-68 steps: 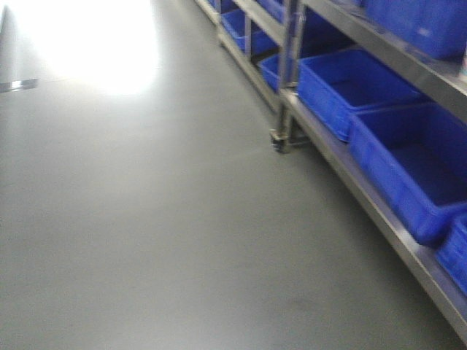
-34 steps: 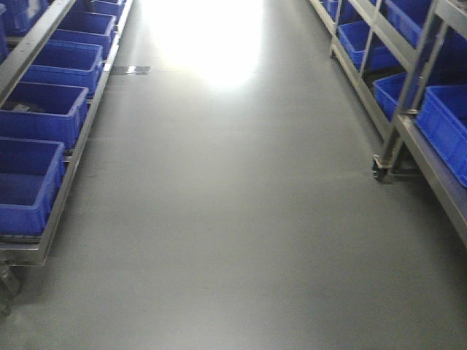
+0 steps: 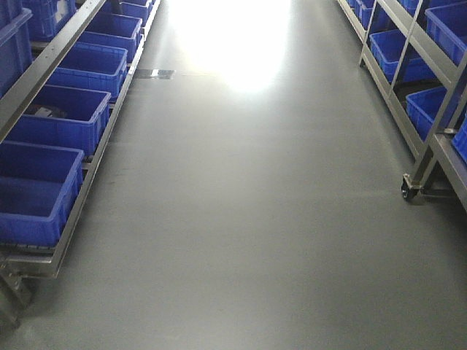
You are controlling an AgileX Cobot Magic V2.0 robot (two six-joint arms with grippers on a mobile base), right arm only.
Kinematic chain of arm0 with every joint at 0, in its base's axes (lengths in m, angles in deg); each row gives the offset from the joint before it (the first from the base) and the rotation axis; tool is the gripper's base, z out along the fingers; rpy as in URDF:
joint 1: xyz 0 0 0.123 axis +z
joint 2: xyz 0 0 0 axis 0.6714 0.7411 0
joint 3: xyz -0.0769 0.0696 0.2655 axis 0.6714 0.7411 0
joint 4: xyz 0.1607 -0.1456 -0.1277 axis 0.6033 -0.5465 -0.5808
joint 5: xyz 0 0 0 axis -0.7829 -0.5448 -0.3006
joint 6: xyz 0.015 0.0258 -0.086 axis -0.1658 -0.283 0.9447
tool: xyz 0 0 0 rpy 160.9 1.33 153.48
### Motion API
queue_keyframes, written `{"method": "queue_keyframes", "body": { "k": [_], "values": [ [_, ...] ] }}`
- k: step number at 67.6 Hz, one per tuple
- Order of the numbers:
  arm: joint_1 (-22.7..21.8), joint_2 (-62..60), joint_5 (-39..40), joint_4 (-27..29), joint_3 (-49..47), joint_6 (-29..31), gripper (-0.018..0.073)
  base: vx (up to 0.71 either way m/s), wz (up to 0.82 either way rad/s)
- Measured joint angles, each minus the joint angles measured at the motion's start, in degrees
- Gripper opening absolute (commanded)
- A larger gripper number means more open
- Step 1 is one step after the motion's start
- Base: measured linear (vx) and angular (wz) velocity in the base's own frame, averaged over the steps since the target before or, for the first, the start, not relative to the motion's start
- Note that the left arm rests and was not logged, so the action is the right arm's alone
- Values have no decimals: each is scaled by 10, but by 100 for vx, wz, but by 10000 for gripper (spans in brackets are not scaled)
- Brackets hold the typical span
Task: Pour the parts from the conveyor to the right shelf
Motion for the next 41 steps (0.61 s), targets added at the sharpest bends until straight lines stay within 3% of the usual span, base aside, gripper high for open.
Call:
{"method": "queue_keyframes", "body": {
  "k": [41],
  "values": [
    [0,0,0,0,0,0,-8,50,-9]
  ]
}}
